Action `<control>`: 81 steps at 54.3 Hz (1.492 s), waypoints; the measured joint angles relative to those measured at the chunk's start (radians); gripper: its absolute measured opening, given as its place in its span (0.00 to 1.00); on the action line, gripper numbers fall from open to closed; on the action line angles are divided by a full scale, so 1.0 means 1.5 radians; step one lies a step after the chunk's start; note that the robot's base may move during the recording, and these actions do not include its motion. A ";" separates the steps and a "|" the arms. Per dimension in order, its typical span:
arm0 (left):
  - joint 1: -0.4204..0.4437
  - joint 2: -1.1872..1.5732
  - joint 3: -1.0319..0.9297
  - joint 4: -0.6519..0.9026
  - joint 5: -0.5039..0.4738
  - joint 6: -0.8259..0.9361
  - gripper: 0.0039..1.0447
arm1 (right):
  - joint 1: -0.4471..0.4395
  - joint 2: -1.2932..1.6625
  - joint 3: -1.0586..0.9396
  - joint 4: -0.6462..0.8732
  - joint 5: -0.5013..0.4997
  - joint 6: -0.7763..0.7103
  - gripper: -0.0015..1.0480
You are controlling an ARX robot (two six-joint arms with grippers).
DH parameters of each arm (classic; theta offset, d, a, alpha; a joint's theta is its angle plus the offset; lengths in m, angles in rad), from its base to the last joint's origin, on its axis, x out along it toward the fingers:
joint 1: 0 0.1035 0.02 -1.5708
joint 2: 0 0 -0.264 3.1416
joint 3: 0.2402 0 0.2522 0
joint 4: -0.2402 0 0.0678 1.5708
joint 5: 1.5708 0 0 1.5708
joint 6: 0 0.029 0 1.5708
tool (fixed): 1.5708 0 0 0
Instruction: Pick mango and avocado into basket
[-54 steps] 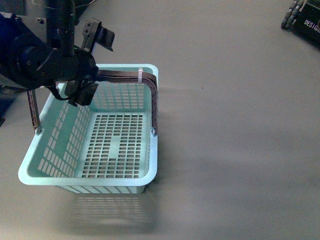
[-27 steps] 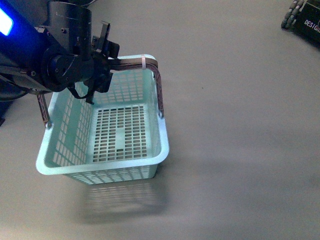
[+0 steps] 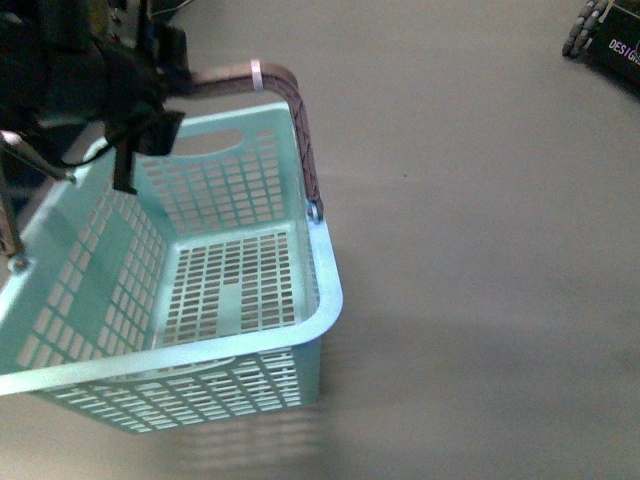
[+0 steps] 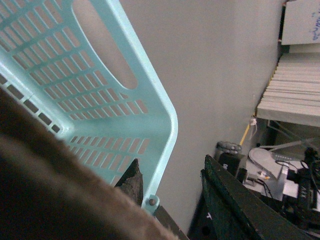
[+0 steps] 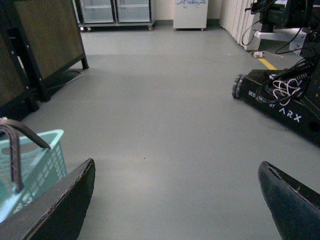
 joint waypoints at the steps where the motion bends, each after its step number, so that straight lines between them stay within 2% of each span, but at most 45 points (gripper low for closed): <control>1: 0.000 -0.024 -0.013 0.000 0.001 0.005 0.32 | 0.000 0.000 0.000 0.000 0.000 0.000 0.92; 17: -0.001 -0.374 -0.157 -0.086 0.031 0.095 0.32 | 0.000 0.000 0.000 0.000 0.000 0.000 0.92; 30: 0.012 -0.631 -0.243 -0.197 0.055 0.104 0.31 | 0.000 0.000 0.000 0.000 0.000 0.000 0.92; 81: 0.014 -0.650 -0.250 -0.200 0.054 0.120 0.31 | 0.000 0.000 0.000 0.000 0.000 0.000 0.92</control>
